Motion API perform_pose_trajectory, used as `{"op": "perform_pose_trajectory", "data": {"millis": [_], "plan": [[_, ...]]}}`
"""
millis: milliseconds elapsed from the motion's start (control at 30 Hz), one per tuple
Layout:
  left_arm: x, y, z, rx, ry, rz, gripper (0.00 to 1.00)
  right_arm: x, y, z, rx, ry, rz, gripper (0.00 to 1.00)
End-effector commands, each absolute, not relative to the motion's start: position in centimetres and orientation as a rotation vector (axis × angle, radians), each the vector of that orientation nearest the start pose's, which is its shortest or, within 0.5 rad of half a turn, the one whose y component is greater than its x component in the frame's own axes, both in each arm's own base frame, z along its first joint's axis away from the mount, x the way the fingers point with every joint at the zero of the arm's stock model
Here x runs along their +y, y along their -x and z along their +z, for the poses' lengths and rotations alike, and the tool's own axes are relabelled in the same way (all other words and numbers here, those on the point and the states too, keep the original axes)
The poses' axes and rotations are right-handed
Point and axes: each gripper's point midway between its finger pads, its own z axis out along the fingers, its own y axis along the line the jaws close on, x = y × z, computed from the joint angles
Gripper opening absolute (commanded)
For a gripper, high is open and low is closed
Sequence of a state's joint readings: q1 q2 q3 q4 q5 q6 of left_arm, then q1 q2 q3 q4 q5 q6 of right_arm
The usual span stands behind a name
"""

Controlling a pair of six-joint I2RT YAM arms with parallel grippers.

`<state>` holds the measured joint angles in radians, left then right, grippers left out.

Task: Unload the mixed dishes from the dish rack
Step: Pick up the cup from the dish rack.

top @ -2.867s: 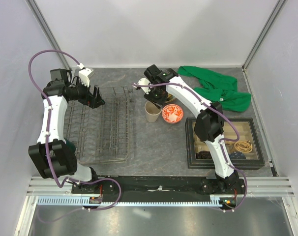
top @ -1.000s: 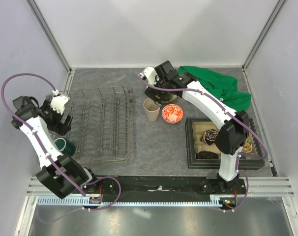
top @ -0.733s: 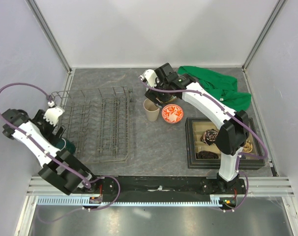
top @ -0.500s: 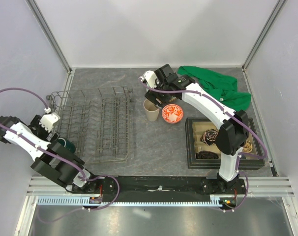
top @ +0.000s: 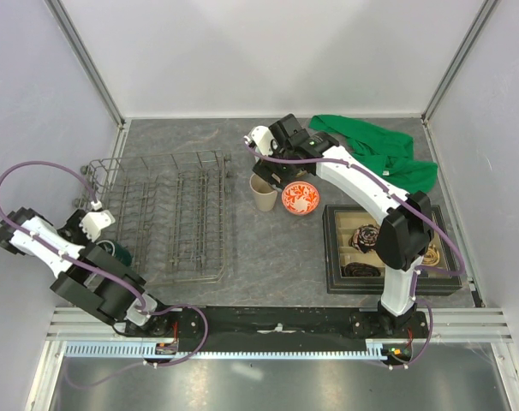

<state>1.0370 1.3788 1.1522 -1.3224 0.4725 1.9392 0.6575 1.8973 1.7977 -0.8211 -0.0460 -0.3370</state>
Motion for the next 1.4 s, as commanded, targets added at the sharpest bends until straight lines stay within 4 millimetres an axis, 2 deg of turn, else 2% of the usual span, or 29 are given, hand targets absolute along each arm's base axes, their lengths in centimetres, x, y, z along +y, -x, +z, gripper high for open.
{"op": "perform_pose_trajectory", "data": {"millis": [0,367,767,1067,1367], "plan": [[17.0,-15.3,12.1,2.329,-1.309,-0.117,0.99,28.7,-38.1,18.7,2.147,1.197,0.188,0.82],[16.2,-15.9,10.7,2.285,-1.287,-0.184,0.99,28.7,-38.0,18.6,2.148,1.199,0.191,0.82],[16.6,-18.5,9.6,2.278,-1.196,-0.140,0.99,28.6,-38.0,18.1,2.156,1.209,0.189,0.82],[17.6,-20.1,10.6,2.247,-1.142,-0.076,0.99,28.7,-37.9,17.5,2.166,1.223,0.192,0.82],[18.0,-20.9,10.6,2.249,-1.141,-0.089,0.99,28.5,-37.9,17.2,2.173,1.229,0.189,0.83]]}}
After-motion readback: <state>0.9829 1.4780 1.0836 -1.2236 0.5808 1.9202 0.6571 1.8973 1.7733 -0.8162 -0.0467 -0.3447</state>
